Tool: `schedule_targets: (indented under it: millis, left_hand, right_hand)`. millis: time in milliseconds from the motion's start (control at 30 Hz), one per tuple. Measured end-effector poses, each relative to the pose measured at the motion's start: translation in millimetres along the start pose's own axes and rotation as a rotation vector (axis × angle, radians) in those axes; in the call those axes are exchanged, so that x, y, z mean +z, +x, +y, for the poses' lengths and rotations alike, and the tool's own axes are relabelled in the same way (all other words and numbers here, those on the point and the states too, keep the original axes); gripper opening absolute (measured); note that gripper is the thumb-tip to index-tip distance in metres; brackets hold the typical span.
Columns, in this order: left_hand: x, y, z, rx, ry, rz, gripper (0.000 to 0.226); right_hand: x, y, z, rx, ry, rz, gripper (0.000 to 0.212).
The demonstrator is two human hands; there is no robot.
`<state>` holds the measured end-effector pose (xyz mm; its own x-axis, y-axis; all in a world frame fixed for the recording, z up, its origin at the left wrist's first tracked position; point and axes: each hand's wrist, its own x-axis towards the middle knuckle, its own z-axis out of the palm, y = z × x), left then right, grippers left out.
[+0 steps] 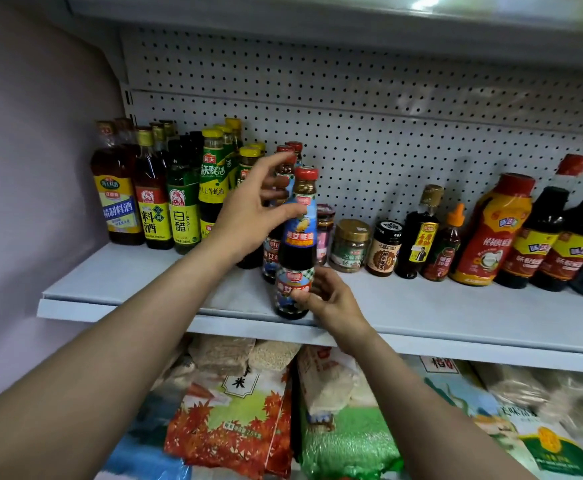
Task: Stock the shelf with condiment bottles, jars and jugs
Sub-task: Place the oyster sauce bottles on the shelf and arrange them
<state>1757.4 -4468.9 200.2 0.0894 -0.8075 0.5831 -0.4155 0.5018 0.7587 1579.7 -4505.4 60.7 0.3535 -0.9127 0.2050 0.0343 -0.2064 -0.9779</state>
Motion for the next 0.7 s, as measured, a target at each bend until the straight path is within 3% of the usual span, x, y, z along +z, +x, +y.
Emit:
schedule_targets:
  millis: [167,300,533,700]
  left_hand:
    - [-18,6,8,0.082,0.273,-0.098,0.084]
    - [-27,10,2,0.011,0.301,-0.181,0.088]
    - [-29,22,-3,0.01,0.379,-0.21,0.087]
    - [-28,30,-8,0.033,0.451,-0.31,0.103]
  right_hand:
    - [37,4,-3,-0.042,-0.09,0.036,0.059]
    - [44,2,-2,-0.044,-0.101,0.109,0.063]
    - [37,6,4,-0.017,-0.164,0.082,0.052]
    - [35,17,6,0.001,-0.161,0.057,0.05]
